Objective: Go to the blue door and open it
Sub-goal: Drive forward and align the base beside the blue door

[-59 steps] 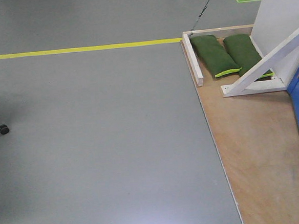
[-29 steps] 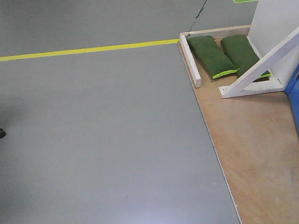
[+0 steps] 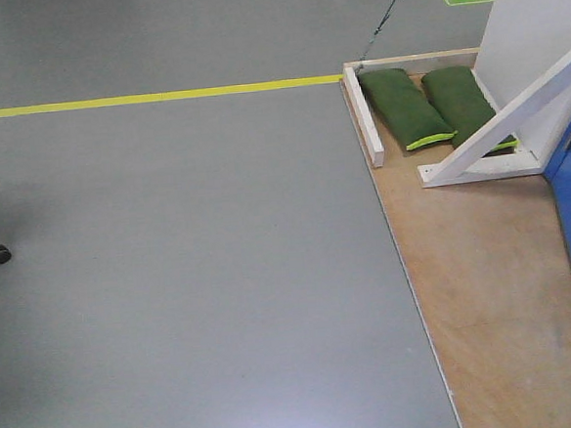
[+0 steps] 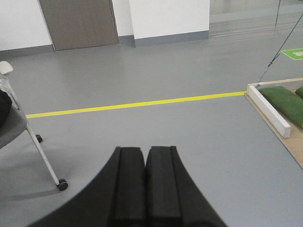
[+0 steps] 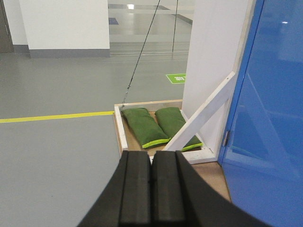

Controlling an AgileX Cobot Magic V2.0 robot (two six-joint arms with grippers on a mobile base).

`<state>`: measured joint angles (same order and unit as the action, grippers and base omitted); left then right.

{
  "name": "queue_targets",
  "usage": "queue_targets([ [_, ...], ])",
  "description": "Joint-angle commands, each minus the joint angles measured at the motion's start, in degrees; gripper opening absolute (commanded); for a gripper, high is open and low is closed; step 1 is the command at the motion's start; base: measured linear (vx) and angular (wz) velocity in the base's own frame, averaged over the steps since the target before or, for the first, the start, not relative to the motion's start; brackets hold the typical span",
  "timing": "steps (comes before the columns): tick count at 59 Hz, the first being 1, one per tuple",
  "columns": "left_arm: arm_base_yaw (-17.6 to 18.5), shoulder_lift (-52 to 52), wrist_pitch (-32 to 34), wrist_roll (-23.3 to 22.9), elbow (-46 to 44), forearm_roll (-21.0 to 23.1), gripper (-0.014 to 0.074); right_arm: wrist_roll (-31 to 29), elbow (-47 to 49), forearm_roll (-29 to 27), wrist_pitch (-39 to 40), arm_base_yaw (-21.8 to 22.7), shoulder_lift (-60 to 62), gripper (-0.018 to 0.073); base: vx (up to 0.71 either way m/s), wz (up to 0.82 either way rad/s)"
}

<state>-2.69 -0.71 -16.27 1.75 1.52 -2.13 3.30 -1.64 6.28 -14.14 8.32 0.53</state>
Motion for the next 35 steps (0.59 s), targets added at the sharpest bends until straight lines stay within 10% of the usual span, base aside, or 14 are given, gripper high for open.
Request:
queue_targets([
  [1, 0.31, -0.86, 4.94, -0.14, 0.25, 0.46, 0.007, -0.6, -0.82, 0.44, 4.44, -0.11, 1.06, 0.0002, 0.0, 0.0],
  [15, 0.31, -0.86, 4.94, -0.14, 0.25, 0.46, 0.007, -0.6, 6.34, -5.34, 4.07, 8.94, -4.36, 0.0002, 0.0, 0.0],
  [35, 0.31, -0.86, 4.94, -0.14, 0.25, 0.46, 0.007, -0.6, 22.26, -47.41, 4.78, 39.24, -19.45, 0.0002, 0.0, 0.0],
])
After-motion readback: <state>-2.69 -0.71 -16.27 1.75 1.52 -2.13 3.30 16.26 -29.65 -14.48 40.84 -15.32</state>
